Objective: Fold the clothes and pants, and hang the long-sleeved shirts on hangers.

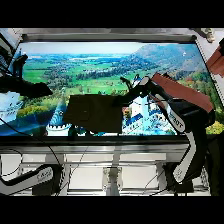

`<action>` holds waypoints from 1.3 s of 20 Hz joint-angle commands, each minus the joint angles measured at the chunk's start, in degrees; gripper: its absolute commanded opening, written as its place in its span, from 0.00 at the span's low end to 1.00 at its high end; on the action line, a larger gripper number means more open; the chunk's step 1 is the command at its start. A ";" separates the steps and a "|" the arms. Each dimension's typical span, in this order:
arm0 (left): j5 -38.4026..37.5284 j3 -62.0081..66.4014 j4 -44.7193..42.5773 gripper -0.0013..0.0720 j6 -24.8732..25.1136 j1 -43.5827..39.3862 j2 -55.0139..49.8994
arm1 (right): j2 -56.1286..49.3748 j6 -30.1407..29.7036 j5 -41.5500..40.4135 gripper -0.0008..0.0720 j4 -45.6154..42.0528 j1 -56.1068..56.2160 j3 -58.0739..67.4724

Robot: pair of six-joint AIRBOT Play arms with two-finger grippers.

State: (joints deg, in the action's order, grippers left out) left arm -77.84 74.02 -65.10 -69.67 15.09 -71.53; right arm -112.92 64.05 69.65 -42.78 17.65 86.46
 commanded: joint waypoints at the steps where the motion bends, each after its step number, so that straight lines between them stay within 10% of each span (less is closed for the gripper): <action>1: 0.02 -0.96 0.04 0.59 -0.02 0.02 -0.26 | -0.20 -0.39 -1.27 0.51 -0.11 4.20 -0.02; 5: 0.02 -0.96 0.07 0.58 -0.02 0.02 -1.51 | -0.15 -0.13 -1.09 0.04 0.35 5.95 0.83; 15: -0.17 -0.96 0.09 0.58 -0.04 0.02 -2.27 | 8.13 13.77 20.24 0.04 -7.08 -9.53 28.59; 26: -0.20 -0.96 0.09 0.58 -0.04 0.02 -2.49 | 19.10 20.70 32.20 0.04 -21.59 -41.46 29.07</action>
State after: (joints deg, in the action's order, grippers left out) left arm -78.04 73.08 -64.99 -69.67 15.09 -73.97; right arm -95.00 83.83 98.50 -57.49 -16.38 115.94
